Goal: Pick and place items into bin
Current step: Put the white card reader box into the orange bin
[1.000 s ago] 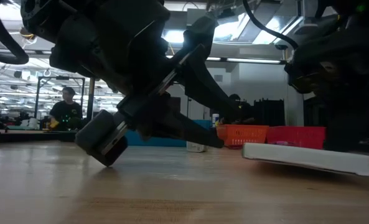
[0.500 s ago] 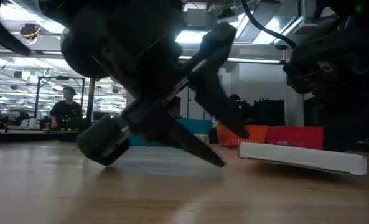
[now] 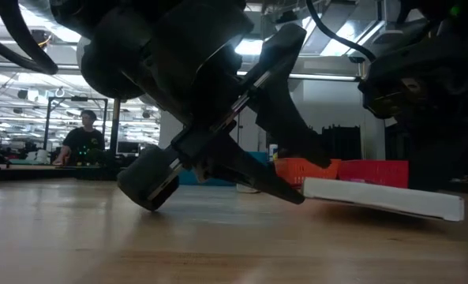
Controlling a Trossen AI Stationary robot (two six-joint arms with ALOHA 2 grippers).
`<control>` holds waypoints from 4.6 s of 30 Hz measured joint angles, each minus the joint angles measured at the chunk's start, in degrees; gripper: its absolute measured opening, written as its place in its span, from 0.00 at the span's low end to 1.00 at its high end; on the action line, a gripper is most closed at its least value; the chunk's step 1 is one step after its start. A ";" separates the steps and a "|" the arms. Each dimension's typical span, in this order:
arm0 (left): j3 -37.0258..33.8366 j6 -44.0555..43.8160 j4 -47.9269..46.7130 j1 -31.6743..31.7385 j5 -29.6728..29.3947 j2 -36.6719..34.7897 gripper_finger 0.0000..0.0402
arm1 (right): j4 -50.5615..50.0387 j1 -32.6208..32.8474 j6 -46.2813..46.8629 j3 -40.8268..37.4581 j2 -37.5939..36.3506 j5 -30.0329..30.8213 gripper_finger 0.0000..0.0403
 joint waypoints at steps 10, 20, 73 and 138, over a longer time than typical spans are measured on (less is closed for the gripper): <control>-0.17 -0.05 3.69 0.36 1.10 0.35 0.38 | 1.39 0.00 0.01 -0.07 0.08 0.11 0.00; -0.17 -1.59 3.98 1.66 4.41 0.38 0.31 | 1.70 -0.02 0.01 -0.04 0.14 0.07 0.00; -0.25 4.51 -4.01 7.26 -12.21 -15.35 0.01 | -35.65 11.41 -32.09 27.65 -0.09 33.64 0.02; -0.14 8.33 -0.13 9.91 -10.58 -15.82 0.01 | -42.22 4.87 -49.93 31.87 5.77 39.89 0.42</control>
